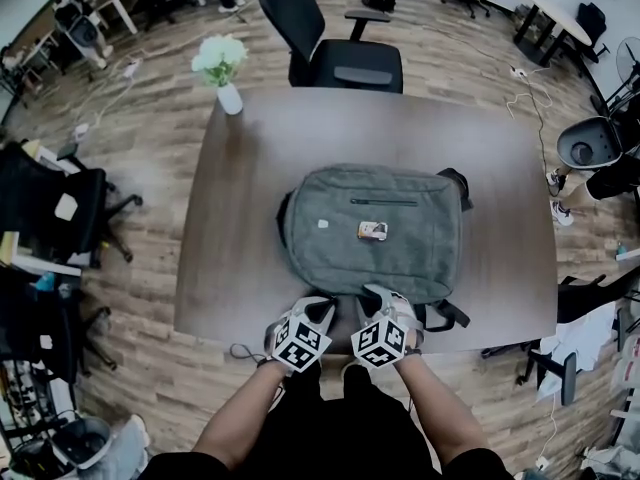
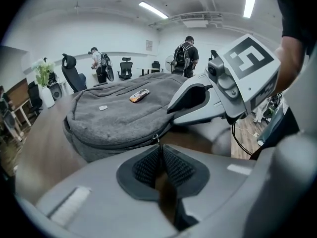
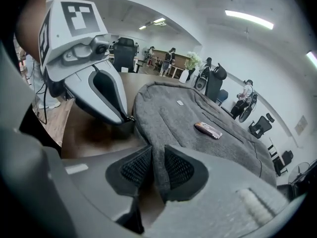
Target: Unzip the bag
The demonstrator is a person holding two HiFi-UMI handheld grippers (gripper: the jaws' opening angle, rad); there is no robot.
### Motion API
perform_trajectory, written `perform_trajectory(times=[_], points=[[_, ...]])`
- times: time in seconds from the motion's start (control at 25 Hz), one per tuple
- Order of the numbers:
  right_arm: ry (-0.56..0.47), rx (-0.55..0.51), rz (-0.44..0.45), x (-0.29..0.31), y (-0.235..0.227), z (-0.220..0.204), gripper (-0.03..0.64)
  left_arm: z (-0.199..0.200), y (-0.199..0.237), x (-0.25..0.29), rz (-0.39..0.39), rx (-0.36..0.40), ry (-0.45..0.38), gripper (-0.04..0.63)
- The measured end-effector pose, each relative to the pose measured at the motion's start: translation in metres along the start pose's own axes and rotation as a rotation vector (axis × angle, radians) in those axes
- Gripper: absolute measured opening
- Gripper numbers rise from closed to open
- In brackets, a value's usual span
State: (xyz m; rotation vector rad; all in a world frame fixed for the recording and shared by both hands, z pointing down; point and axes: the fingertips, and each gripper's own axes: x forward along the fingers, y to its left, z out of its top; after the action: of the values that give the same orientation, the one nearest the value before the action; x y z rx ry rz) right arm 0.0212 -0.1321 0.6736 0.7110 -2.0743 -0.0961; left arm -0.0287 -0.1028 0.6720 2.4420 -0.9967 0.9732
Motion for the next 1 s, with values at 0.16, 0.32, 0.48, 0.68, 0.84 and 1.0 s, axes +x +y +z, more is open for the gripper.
perform_trajectory(times=[0.16, 0.32, 0.48, 0.68, 0.84, 1.0], points=[[-0.015, -0.017, -0.008, 0.0, 0.003, 0.001, 0.084, 0.005, -0.007, 0.003, -0.02, -0.024, -0.016, 0.04], [-0.047, -0.04, -0.013, 0.0, 0.005, 0.003, 0.089, 0.002, -0.005, 0.006, -0.02, -0.045, -0.017, 0.046], [-0.173, -0.028, 0.008, -0.021, 0.008, 0.015, 0.137, -0.004, 0.0, 0.0, 0.029, -0.05, -0.044, 0.035], [-0.325, 0.152, -0.021, -0.069, -0.012, 0.025, 0.122, 0.005, 0.013, -0.034, 0.09, -0.115, -0.166, 0.02], [-0.454, 0.406, -0.071, -0.105, -0.049, 0.036, 0.01, 0.043, 0.036, -0.07, 0.146, -0.138, -0.303, 0.018], [-0.568, 0.502, -0.127, -0.136, -0.08, 0.059, 0.003, 0.086, 0.054, -0.097, 0.172, -0.14, -0.416, 0.019]])
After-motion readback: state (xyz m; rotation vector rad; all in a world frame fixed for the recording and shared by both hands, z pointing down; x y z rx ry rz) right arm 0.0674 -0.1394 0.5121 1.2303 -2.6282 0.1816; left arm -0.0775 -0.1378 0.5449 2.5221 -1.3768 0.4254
